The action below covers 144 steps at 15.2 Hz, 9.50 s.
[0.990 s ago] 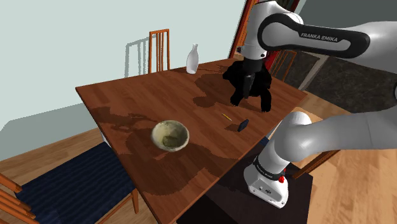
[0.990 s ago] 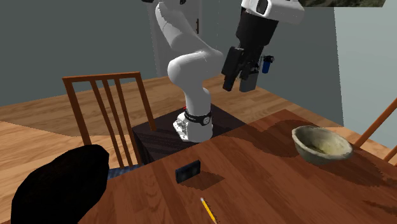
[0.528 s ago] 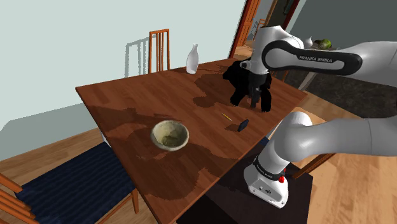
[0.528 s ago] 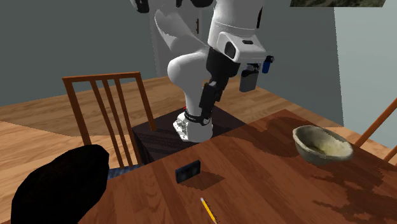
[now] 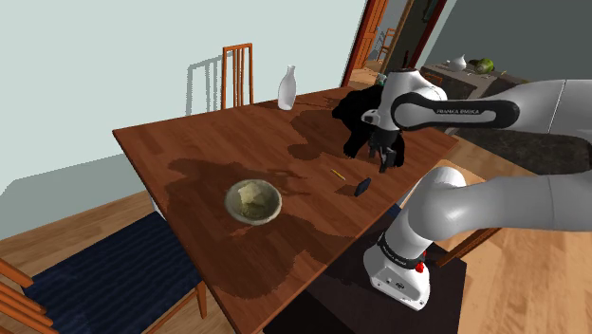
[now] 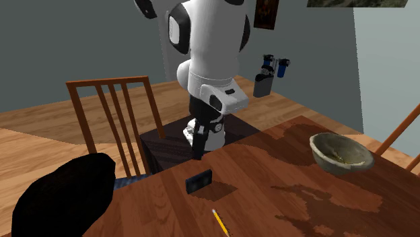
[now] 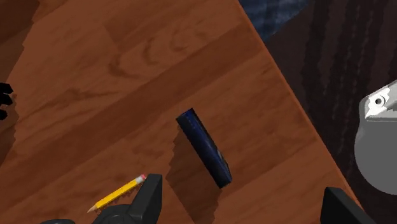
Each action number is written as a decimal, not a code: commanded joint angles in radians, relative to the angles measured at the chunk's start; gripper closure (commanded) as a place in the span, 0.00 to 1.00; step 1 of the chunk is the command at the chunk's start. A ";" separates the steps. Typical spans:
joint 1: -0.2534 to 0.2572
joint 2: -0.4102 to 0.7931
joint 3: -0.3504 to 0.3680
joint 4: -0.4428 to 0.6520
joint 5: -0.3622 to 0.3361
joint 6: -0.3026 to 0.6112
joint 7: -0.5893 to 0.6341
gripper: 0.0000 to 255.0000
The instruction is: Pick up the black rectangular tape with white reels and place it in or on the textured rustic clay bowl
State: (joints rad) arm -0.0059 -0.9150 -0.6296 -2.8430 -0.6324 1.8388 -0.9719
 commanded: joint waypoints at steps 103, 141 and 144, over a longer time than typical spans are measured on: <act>0.549 0.730 0.453 0.648 0.586 0.032 0.296 1.00; 0.549 0.778 0.450 0.616 0.593 0.112 0.292 0.00; 0.549 0.778 0.450 0.616 0.593 0.112 0.292 0.00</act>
